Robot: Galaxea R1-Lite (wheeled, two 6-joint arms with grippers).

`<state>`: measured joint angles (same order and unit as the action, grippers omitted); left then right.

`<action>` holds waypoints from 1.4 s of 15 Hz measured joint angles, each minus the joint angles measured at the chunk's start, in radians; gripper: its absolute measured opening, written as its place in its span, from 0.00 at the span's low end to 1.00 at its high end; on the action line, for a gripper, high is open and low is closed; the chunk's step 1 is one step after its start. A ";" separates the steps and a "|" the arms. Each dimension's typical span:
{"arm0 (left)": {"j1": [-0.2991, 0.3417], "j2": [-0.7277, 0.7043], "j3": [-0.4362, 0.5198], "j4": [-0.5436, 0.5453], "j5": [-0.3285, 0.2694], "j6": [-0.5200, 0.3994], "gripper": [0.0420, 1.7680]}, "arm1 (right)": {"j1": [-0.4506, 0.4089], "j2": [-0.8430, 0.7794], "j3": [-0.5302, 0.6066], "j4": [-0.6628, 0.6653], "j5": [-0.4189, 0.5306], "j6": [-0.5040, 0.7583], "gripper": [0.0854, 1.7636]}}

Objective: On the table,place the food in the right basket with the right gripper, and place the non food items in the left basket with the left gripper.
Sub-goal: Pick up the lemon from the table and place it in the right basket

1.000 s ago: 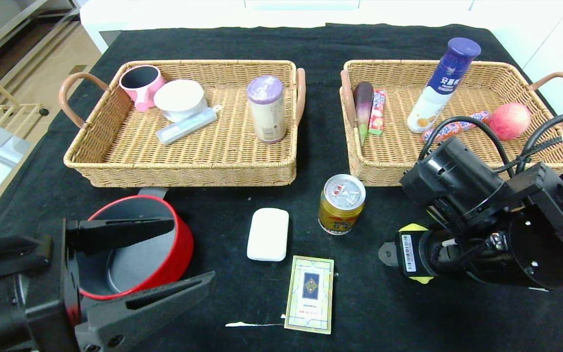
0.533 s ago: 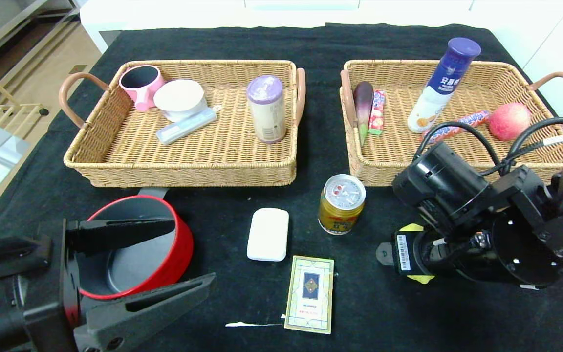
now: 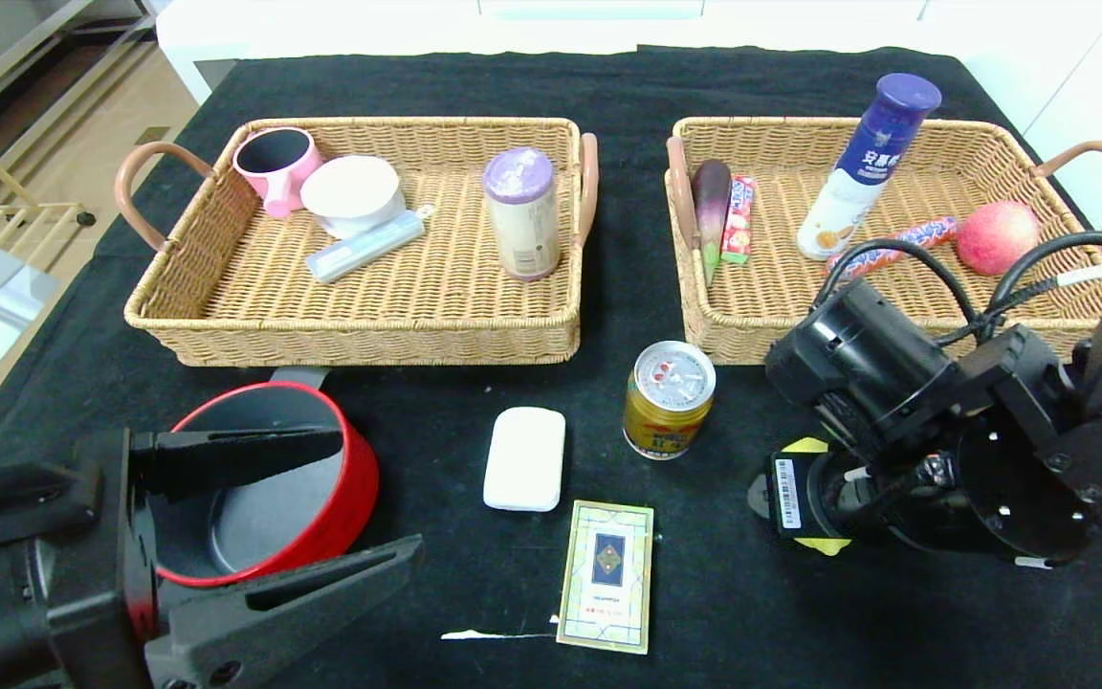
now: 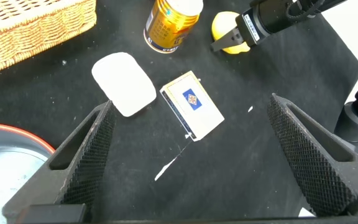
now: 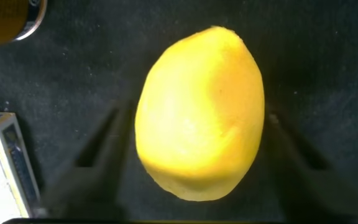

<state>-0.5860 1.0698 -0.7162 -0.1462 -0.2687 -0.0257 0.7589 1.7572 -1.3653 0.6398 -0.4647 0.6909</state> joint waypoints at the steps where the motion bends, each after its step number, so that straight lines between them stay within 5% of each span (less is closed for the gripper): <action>1: 0.000 0.000 0.000 0.000 0.000 0.000 1.00 | 0.000 0.001 0.002 0.000 0.000 0.000 0.64; 21: -0.006 0.004 0.003 0.002 0.000 -0.001 1.00 | 0.001 -0.039 -0.003 0.007 0.000 -0.001 0.59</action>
<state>-0.5917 1.0740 -0.7130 -0.1443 -0.2687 -0.0268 0.7604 1.7179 -1.3681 0.6464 -0.4643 0.6902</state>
